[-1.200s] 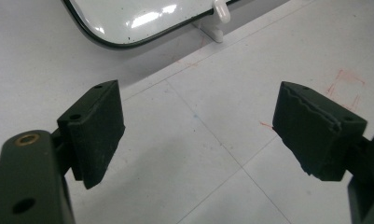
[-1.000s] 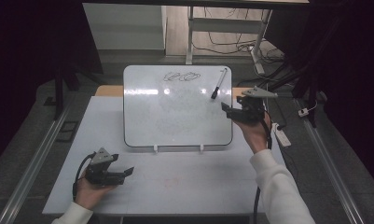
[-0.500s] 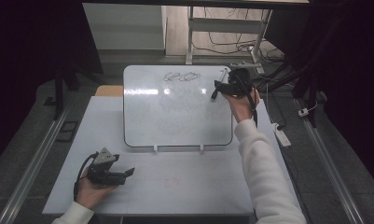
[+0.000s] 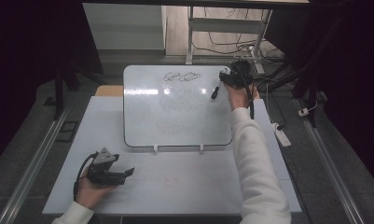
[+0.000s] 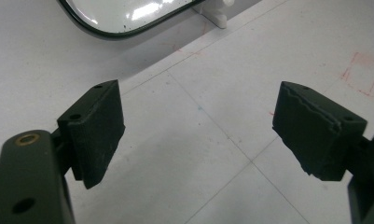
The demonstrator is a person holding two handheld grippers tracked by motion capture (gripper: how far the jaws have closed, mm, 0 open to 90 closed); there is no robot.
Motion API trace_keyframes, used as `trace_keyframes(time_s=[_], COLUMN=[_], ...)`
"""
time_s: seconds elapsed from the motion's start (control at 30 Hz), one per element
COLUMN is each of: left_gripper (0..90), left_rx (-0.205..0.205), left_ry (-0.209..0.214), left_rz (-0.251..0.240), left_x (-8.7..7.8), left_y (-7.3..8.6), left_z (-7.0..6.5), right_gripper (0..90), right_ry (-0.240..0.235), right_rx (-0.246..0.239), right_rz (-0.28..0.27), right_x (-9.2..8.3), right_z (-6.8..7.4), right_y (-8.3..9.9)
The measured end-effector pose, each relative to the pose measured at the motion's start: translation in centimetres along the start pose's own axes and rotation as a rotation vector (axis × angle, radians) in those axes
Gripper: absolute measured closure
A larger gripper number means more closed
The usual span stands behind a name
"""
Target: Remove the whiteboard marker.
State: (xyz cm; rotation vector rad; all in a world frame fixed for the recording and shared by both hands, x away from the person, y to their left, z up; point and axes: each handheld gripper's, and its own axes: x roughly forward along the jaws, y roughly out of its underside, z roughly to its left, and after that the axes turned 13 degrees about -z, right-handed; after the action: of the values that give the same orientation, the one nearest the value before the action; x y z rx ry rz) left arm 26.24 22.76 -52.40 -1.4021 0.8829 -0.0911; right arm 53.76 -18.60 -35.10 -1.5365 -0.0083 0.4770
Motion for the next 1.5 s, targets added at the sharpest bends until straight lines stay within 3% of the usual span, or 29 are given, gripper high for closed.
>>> trace_keyframes(time_s=[0.2, 0.5, 0.67, 0.9, 1.17, 1.5], left_gripper=[17.0, 17.0, 17.0, 17.1, 17.2, 17.7], left_rx=[0.002, 0.005, 0.004, 0.003, 0.002, -0.009], left_ry=[-0.002, -0.005, -0.007, -0.009, -0.01, -0.017], left_rz=[0.003, 0.005, 0.005, 0.006, 0.006, -0.019], left_x=[0.1, 0.1, 0.1, 0.0, 0.0, -0.3], left_y=[0.0, 0.0, 0.0, 0.1, 0.1, 0.1], left_z=[0.0, 0.0, 0.1, 0.2, 0.2, 0.4], right_gripper=[58.5, 69.7, 76.1, 80.1, 80.6, 80.7], right_ry=[0.0, 0.014, -0.023, -0.047, -0.063, -0.116], right_rx=[-0.007, -0.08, -0.055, -0.075, -0.063, -0.061], right_rz=[-0.014, -0.008, -0.014, 0.003, -0.007, -0.094], right_x=[0.4, 0.8, 1.1, 1.5, 1.3, -0.7], right_z=[0.3, 1.9, 2.7, 4.2, 4.0, 3.7], right_y=[0.1, 0.4, 0.4, 0.4, 0.3, -0.2])
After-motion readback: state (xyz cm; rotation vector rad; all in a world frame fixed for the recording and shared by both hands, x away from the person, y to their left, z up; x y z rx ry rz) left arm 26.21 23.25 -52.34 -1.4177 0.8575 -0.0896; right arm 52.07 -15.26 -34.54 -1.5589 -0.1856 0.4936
